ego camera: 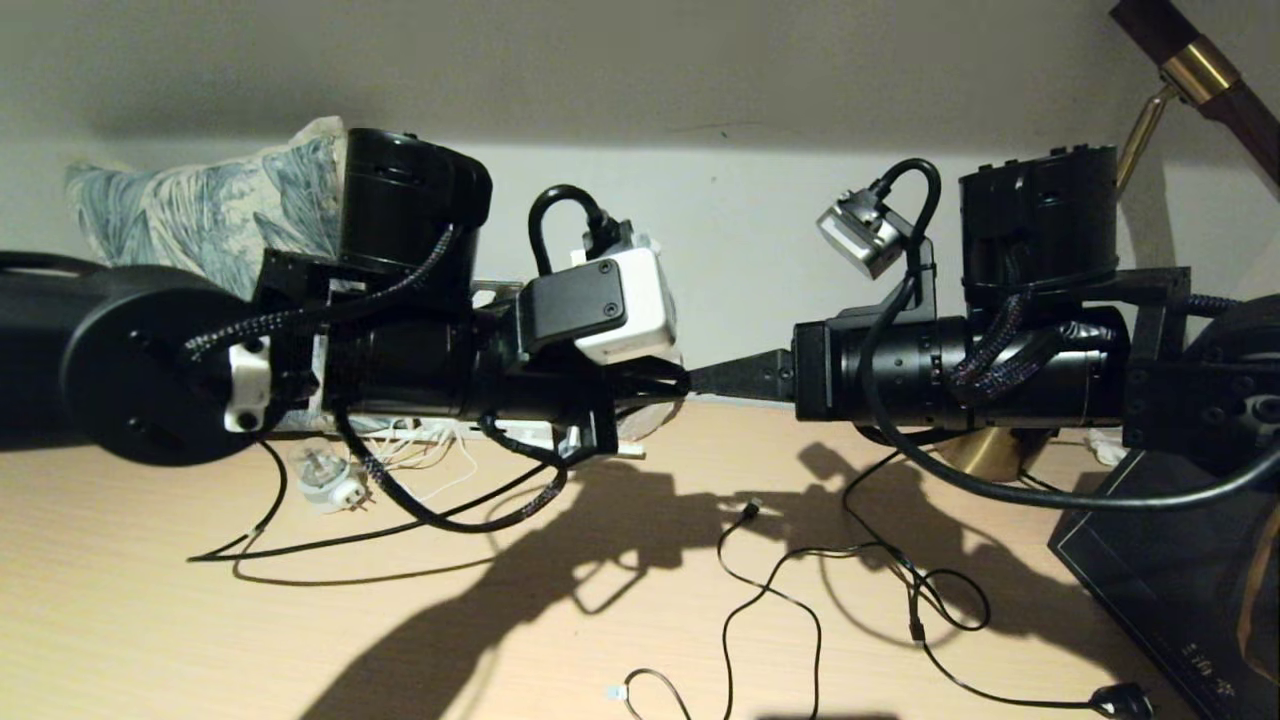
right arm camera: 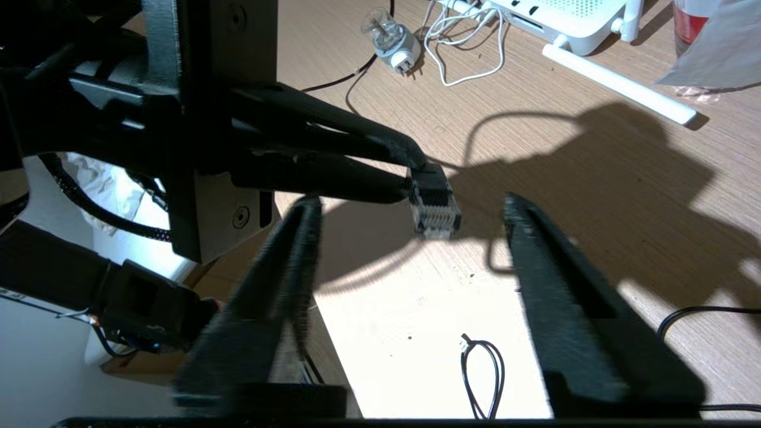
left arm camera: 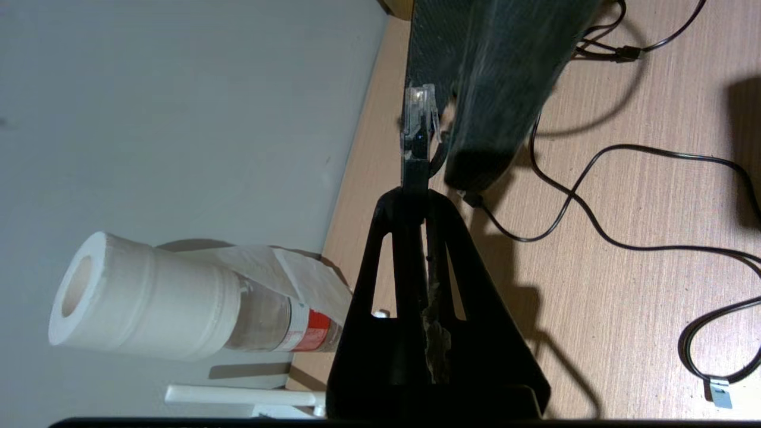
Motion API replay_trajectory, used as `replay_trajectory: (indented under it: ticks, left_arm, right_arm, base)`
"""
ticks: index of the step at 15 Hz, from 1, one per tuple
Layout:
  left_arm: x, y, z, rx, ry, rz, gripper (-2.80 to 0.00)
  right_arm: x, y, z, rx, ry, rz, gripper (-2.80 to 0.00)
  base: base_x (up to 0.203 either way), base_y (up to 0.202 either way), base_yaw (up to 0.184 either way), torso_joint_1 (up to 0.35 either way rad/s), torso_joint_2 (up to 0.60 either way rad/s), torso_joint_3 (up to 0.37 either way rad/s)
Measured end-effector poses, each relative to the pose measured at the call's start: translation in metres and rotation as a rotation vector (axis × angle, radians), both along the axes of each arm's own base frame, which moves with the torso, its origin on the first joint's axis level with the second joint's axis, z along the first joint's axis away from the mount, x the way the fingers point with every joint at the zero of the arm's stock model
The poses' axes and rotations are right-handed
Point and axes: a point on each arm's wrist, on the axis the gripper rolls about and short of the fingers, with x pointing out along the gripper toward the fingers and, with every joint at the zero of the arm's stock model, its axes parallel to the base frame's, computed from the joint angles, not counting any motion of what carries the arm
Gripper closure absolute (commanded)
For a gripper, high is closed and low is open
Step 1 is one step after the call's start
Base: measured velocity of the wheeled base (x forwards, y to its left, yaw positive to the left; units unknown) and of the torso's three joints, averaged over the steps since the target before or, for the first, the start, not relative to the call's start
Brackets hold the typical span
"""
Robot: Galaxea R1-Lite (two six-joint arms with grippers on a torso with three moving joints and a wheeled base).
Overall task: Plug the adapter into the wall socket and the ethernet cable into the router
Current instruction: Hand it to the other hand
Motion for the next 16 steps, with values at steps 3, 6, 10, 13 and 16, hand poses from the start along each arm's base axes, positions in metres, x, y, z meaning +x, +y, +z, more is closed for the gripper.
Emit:
replay_trajectory:
  ticks: [3, 6, 10, 13, 16]
  left_arm:
    - [-0.0002, 0.0005, 0.0001, 0.001, 0.000, 0.001, 0.00]
    - [-0.0001, 0.0008, 0.0003, 0.000, 0.000, 0.002, 0.00]
    - [-0.0003, 0.0007, -0.0003, 0.001, 0.002, 0.000, 0.00]
    - [-0.0002, 0.0008, -0.0010, 0.001, 0.002, 0.001, 0.00]
    - [-0.0003, 0.0008, -0.0016, 0.002, 0.004, 0.000, 0.00]
  right_arm:
    - [-0.0005, -0.0002, -0.0002, 0.000, 0.001, 0.001, -2.80]
    - [-0.0009, -0.0001, -0.0012, -0.001, 0.002, 0.002, 0.00]
    - [-0.0012, 0.0003, -0.0018, -0.002, 0.003, 0.003, 0.00]
    - [-0.0010, 0.0001, -0.0019, -0.002, 0.003, 0.002, 0.00]
    - [-0.0009, 0.0003, -0.0018, -0.002, 0.003, 0.003, 0.00]
  base:
    - [0.000, 0.000, 0.000, 0.000, 0.00, 0.000]
    - [0.000, 0.000, 0.000, 0.000, 0.00, 0.000]
    - [0.000, 0.000, 0.000, 0.000, 0.00, 0.000]
    - [0.000, 0.000, 0.000, 0.000, 0.00, 0.000]
    - [0.000, 0.000, 0.000, 0.000, 0.00, 0.000]
